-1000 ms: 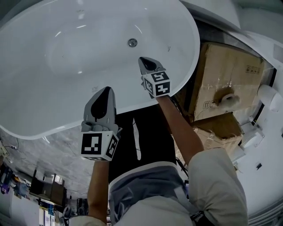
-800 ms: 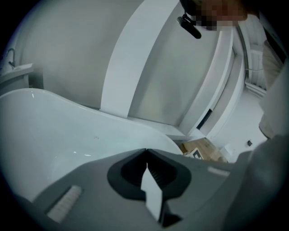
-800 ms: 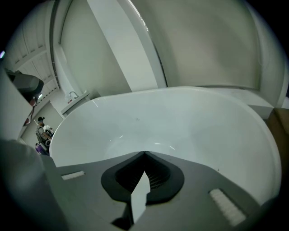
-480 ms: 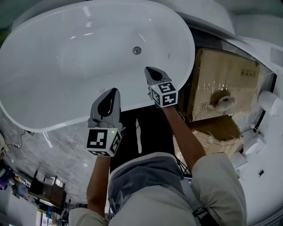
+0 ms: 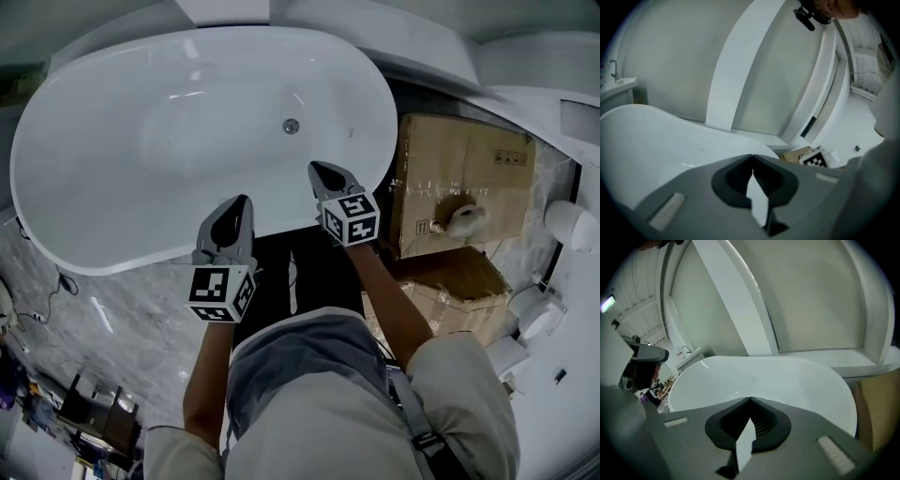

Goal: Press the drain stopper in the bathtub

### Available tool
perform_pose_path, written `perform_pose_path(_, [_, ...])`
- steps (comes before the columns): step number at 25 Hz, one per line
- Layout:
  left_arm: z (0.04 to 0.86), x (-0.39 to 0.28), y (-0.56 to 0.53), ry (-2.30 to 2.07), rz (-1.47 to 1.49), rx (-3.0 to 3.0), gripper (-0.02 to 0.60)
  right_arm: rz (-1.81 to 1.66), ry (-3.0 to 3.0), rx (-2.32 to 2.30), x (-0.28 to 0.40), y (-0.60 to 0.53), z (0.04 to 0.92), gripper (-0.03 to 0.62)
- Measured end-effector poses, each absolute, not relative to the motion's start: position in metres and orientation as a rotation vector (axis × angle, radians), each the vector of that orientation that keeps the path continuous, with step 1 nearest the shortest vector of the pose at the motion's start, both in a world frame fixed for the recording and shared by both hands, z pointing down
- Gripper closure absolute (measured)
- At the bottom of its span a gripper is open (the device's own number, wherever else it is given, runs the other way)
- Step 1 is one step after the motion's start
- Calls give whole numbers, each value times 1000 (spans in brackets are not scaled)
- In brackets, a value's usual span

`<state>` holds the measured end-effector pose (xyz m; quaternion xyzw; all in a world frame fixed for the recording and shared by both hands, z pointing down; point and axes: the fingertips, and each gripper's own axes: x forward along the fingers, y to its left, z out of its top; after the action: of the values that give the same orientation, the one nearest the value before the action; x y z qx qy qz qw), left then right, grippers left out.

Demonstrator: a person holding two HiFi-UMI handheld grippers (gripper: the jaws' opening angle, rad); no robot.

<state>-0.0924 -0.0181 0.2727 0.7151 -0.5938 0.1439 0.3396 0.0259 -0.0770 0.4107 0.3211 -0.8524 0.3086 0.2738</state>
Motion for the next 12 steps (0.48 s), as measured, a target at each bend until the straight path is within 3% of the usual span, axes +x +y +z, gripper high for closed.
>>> perform_pose_path(12, [221, -85, 15, -1546, 364, 1918, 581, 789, -2405, 856, 30, -49, 324, 600])
